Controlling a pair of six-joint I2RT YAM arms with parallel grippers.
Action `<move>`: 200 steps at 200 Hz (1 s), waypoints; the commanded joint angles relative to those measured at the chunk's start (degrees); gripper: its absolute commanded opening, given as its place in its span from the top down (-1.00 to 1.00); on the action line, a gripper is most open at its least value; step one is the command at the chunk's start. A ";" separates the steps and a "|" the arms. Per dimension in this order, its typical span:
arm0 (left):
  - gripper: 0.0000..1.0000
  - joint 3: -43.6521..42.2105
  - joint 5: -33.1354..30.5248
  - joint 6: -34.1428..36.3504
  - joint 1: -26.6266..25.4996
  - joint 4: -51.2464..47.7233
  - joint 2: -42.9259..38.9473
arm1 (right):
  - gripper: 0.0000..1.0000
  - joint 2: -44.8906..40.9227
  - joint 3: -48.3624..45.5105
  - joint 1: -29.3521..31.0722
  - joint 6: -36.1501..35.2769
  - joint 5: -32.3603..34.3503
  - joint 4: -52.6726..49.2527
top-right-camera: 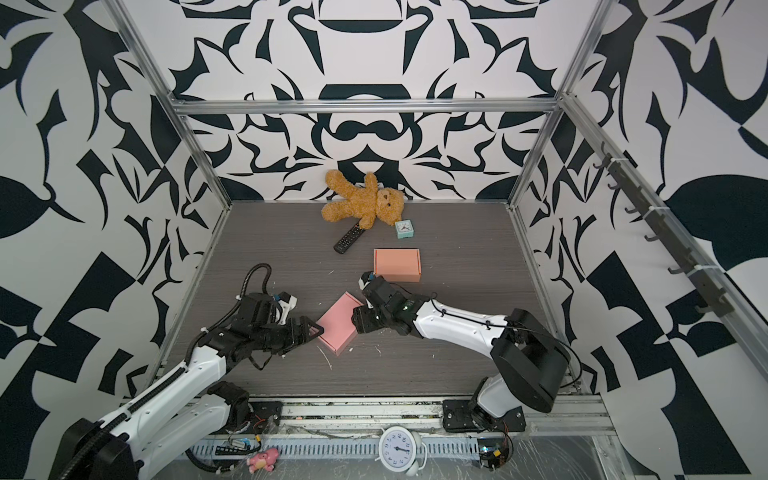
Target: Fold the paper box
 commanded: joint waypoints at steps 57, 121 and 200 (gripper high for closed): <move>-0.72 -3.36 0.17 -6.84 -5.87 5.11 -0.78 | -0.45 10.29 10.91 -5.33 -3.30 -7.75 -1.44; -0.72 -5.16 1.66 -8.76 -6.17 16.81 4.67 | -0.43 15.62 13.87 -5.55 -4.10 -9.38 -1.97; -0.51 -5.41 2.35 -9.32 -6.10 24.68 10.01 | -0.33 13.67 9.43 -5.55 -2.13 -10.57 0.65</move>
